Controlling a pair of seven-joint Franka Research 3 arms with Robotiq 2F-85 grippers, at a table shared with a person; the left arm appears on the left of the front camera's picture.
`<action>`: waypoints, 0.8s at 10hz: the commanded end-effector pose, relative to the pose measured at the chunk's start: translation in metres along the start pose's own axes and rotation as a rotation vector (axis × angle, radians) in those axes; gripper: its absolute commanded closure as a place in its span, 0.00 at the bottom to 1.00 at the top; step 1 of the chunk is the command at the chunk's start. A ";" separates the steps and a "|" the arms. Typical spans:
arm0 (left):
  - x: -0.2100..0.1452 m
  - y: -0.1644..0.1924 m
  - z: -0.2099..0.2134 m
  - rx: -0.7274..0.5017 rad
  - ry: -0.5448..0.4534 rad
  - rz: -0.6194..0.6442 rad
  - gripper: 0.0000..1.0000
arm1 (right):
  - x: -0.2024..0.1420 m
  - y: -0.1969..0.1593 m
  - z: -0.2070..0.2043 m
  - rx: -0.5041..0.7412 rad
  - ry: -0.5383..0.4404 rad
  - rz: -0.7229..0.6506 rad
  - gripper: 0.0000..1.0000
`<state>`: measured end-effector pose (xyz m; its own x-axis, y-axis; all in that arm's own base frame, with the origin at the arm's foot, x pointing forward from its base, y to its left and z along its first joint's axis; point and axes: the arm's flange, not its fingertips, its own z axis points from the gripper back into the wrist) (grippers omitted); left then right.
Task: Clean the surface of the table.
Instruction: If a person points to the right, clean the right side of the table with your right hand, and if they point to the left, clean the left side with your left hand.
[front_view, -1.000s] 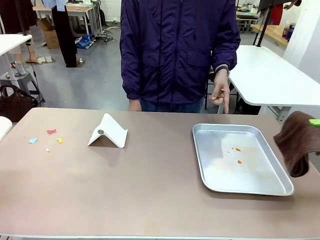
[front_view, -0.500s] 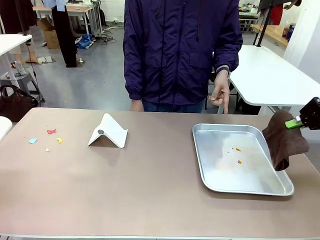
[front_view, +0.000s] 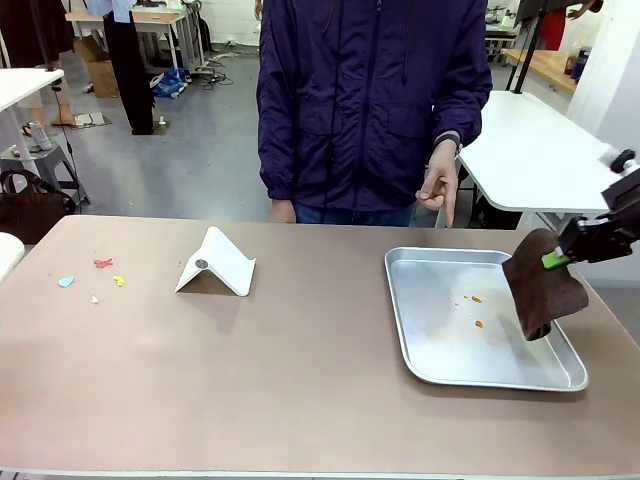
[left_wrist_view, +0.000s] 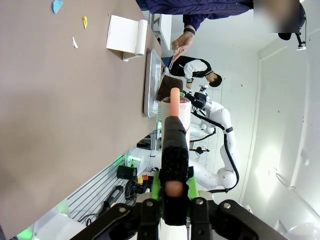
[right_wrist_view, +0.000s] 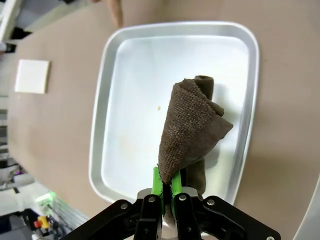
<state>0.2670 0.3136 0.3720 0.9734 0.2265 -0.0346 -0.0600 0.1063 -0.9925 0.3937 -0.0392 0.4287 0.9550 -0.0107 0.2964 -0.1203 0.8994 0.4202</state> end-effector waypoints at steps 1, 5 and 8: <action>-0.001 -0.002 -0.002 -0.022 -0.019 -0.011 1.00 | 0.025 0.004 -0.020 -0.057 0.029 -0.043 0.93; -0.001 -0.002 -0.002 -0.022 -0.019 -0.011 1.00 | 0.051 0.008 -0.079 0.014 0.131 -0.060 0.93; -0.001 -0.002 -0.002 -0.022 -0.019 -0.011 1.00 | 0.063 0.011 -0.119 0.025 0.196 -0.097 0.93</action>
<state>0.2670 0.3135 0.3719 0.9734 0.2266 -0.0346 -0.0600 0.1060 -0.9926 0.4722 0.0160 0.3483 0.9946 0.0171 0.1023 -0.0608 0.8954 0.4411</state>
